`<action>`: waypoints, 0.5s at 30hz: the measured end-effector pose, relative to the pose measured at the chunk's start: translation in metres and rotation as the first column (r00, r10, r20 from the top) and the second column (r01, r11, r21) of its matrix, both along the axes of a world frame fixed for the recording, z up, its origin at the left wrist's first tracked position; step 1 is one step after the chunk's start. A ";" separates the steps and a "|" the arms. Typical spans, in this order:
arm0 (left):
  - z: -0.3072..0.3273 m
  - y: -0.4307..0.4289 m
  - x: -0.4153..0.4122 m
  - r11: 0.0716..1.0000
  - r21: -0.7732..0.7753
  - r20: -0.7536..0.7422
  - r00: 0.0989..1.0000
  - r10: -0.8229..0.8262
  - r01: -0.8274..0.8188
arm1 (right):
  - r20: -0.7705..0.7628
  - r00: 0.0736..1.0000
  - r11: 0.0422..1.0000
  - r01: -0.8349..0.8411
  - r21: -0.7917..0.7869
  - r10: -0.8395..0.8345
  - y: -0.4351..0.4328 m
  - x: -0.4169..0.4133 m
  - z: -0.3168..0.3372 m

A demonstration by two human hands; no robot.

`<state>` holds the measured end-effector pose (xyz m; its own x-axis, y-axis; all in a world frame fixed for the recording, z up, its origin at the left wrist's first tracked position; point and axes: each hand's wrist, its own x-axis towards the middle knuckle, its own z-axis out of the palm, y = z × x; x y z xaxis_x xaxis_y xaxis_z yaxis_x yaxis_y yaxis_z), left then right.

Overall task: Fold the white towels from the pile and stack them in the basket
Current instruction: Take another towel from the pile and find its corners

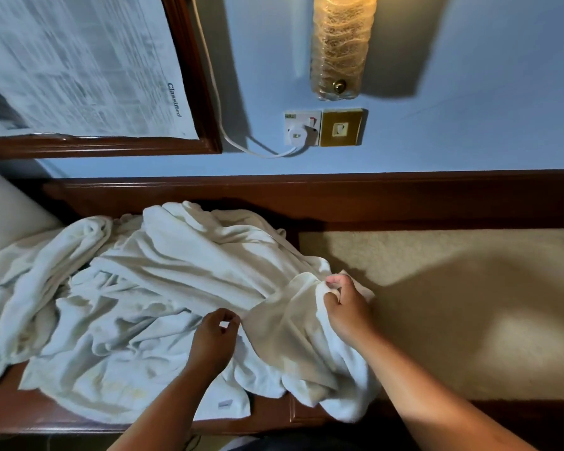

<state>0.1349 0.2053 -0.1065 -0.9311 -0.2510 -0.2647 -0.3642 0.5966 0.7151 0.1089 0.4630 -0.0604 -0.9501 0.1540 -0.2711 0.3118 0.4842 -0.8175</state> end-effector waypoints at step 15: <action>0.046 -0.131 -0.032 0.960 -0.211 0.023 0.983 -0.185 0.185 | 0.241 0.922 0.807 -0.384 0.449 0.304 -0.151 -0.091 -0.041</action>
<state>0.1029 0.0742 -0.0605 -0.9658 -0.1250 -0.2272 -0.2353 0.7909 0.5650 0.0181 0.3120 -0.1015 -0.9191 -0.0276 -0.3931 0.1486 0.8996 -0.4106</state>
